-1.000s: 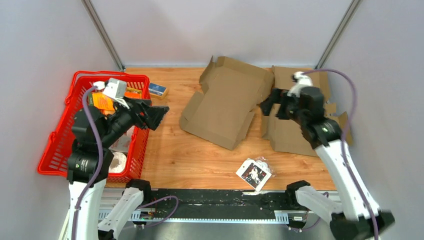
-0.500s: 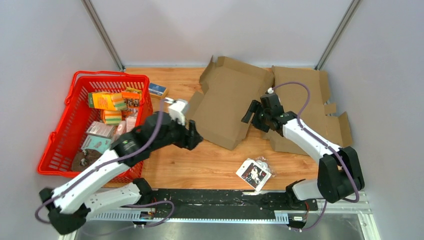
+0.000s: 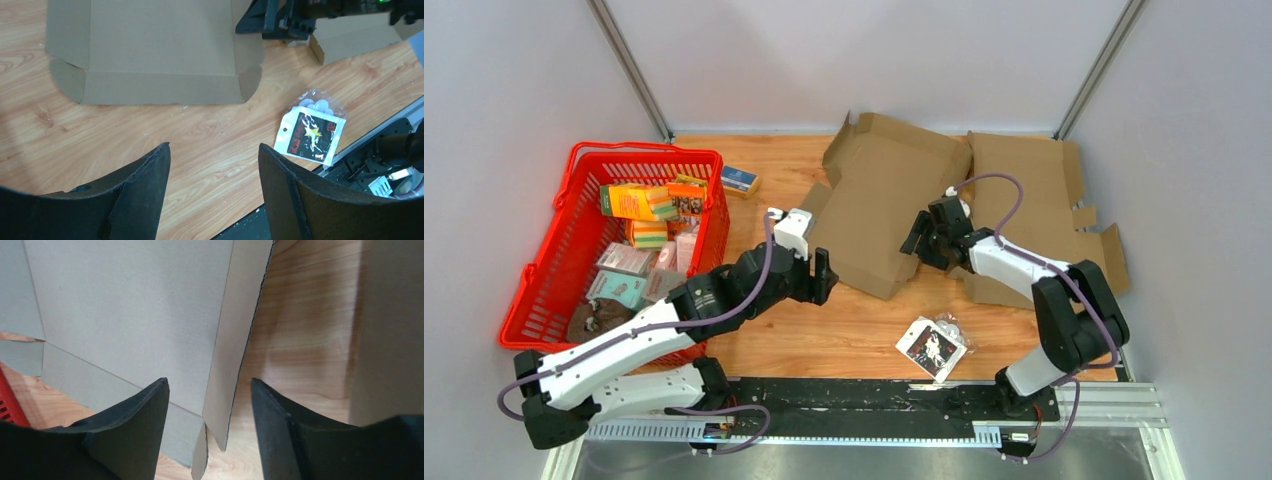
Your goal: Fold the paper box
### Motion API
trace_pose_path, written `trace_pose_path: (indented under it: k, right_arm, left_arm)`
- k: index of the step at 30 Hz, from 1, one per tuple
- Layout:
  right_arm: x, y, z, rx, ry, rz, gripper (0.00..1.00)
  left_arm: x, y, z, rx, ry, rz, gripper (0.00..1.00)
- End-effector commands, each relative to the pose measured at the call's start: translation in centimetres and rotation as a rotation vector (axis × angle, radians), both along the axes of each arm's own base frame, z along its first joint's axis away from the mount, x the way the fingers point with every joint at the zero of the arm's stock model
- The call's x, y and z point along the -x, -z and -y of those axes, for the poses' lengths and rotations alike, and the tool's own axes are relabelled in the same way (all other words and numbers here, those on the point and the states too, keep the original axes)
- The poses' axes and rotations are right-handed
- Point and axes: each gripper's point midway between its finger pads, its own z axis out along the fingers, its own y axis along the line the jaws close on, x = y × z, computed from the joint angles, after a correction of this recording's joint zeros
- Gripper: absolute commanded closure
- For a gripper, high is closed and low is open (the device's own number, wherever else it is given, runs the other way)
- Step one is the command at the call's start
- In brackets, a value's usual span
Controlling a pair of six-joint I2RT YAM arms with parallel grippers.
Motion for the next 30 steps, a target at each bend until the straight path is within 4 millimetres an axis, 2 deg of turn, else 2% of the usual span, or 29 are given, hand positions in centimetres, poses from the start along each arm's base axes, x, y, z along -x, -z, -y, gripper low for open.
trace_pose_path:
  k: [1, 3, 4, 5, 6, 7, 9, 13, 14, 16, 17, 18, 20, 21, 24, 25, 29, 30]
  right_arm:
    - [-1.7, -0.1, -2.4, -0.071, -0.056, 0.037, 0.43]
    - [-1.9, 0.3, -2.5, -0.055, -0.066, 0.023, 0.49]
    - [-2.1, -0.1, -2.9, -0.056, -0.080, 0.026, 0.63]
    - [-1.9, 0.6, -3.0, -0.045, -0.090, 0.004, 0.68]
    - [-1.9, 0.8, -3.2, -0.049, -0.100, 0.001, 0.79]
    - [-1.5, 0.7, -4.1, -0.069, -0.145, -0.004, 1.00]
    - [-1.1, 0.1, -5.2, -0.055, -0.235, 0.010, 1.00]
    - [2.0, -1.6, -6.6, -0.085, -0.390, -0.009, 1.00]
    - [3.0, -2.1, -6.3, -0.087, -0.411, -0.017, 1.00]
    - [4.4, -2.6, -6.3, -0.101, -0.468, -0.030, 1.00]
    - [5.3, -3.0, -6.1, -0.103, -0.487, -0.044, 1.00]
    - [6.2, -2.7, -5.9, -0.112, -0.504, -0.063, 1.00]
    - [7.4, -3.3, -6.0, -0.154, -0.521, -0.059, 1.00]
    - [8.6, -2.3, -5.7, -0.165, -0.521, -0.091, 1.00]
    - [10.2, -2.7, -5.8, -0.213, -0.516, -0.083, 1.00]
    - [11.0, -1.9, -5.5, -0.192, -0.506, -0.095, 1.00]
    - [11.5, -2.9, -4.6, -0.197, -0.429, -0.034, 1.00]
    - [11.4, -3.0, -4.4, -0.202, -0.410, -0.025, 0.96]
  left_arm:
    - [0.1, -1.1, -1.0, 0.056, -0.033, 0.038, 0.27]
    - [0.3, -1.0, -1.5, 0.054, -0.032, 0.039, 0.27]
    - [0.4, -1.3, -1.8, 0.057, -0.033, 0.045, 0.27]
    - [0.5, -1.4, -2.0, 0.054, -0.034, 0.050, 0.27]
    - [0.6, -1.4, -2.2, 0.047, -0.033, 0.051, 0.27]
    - [0.7, -1.6, -2.5, 0.047, -0.031, 0.060, 0.27]
    - [0.7, -1.9, -2.8, 0.040, -0.029, 0.067, 0.27]
    - [0.9, -3.0, -3.6, -0.032, 0.006, 0.092, 0.25]
    - [0.7, -4.2, -3.9, -0.033, -0.002, 0.113, 0.25]
    - [0.6, -4.5, -4.5, -0.085, -0.002, 0.122, 0.22]
    - [0.3, -5.5, -4.8, -0.085, -0.016, 0.141, 0.21]
    - [0.0, -5.7, -5.3, -0.098, -0.033, 0.142, 0.20]
    - [-0.5, -6.0, -5.3, -0.103, -0.024, 0.124, 0.18]
    - [-1.4, -5.4, -5.8, -0.124, -0.050, 0.089, 0.18]
    - [-2.3, -4.8, -6.0, -0.148, -0.051, 0.029, 0.19]
    - [-3.0, -4.6, -6.6, -0.169, -0.075, 0.027, 0.19]
    - [-4.9, -4.5, -7.9, -0.227, -0.130, -0.007, 0.18]
    - [-5.4, -4.0, -7.7, -0.240, -0.127, -0.030, 0.17]
